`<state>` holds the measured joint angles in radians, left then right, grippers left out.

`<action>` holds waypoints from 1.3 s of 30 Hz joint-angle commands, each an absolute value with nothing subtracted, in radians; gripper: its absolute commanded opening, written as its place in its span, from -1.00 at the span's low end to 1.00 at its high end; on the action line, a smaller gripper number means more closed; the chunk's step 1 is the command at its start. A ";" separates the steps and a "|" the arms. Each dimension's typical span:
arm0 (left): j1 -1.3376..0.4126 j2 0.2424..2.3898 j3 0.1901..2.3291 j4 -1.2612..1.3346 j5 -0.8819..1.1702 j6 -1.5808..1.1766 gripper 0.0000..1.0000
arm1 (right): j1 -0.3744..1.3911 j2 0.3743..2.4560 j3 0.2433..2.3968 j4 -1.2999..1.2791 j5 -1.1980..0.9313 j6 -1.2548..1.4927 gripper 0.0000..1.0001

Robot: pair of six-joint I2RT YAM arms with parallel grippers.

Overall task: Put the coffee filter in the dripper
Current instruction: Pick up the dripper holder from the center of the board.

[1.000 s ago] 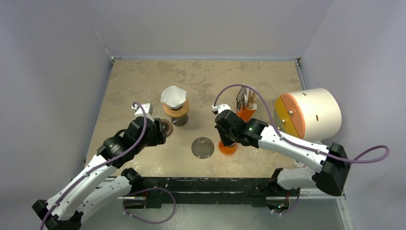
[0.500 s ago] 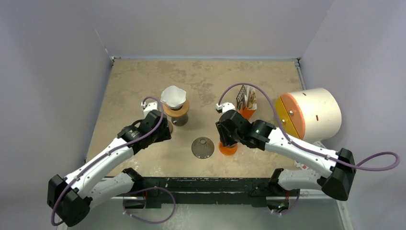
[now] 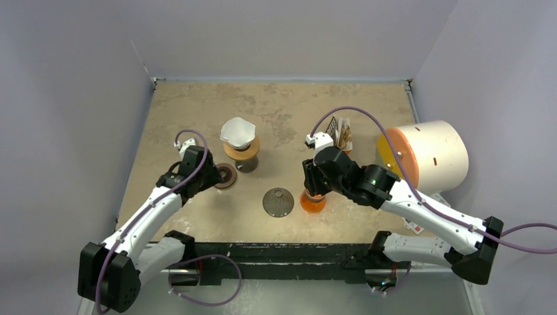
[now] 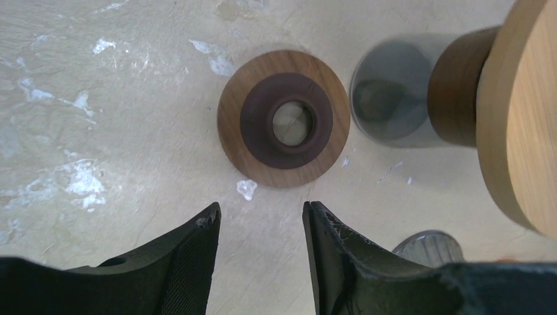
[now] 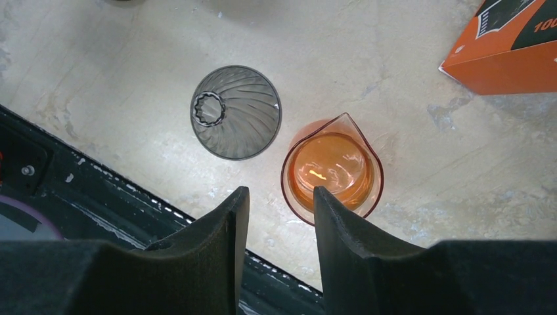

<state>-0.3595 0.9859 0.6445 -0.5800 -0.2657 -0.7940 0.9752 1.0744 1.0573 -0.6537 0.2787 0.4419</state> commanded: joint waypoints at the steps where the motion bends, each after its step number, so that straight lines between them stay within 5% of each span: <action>1: -0.265 0.989 0.591 -0.384 -0.088 -0.813 -0.06 | 0.980 1.054 1.098 -0.678 0.293 0.413 -0.13; 14: -0.054 1.092 0.467 0.022 0.271 -0.920 -0.21 | 0.981 0.982 1.053 -0.696 0.296 0.421 -0.13; 39: -0.030 1.281 0.569 -0.036 0.267 -0.893 -0.39 | 0.979 0.986 1.037 -0.673 0.282 0.440 -0.13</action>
<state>-0.0395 1.2556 0.5331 -0.0479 0.2695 -0.9134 0.9752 0.9878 1.0382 -0.6830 0.2745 0.4301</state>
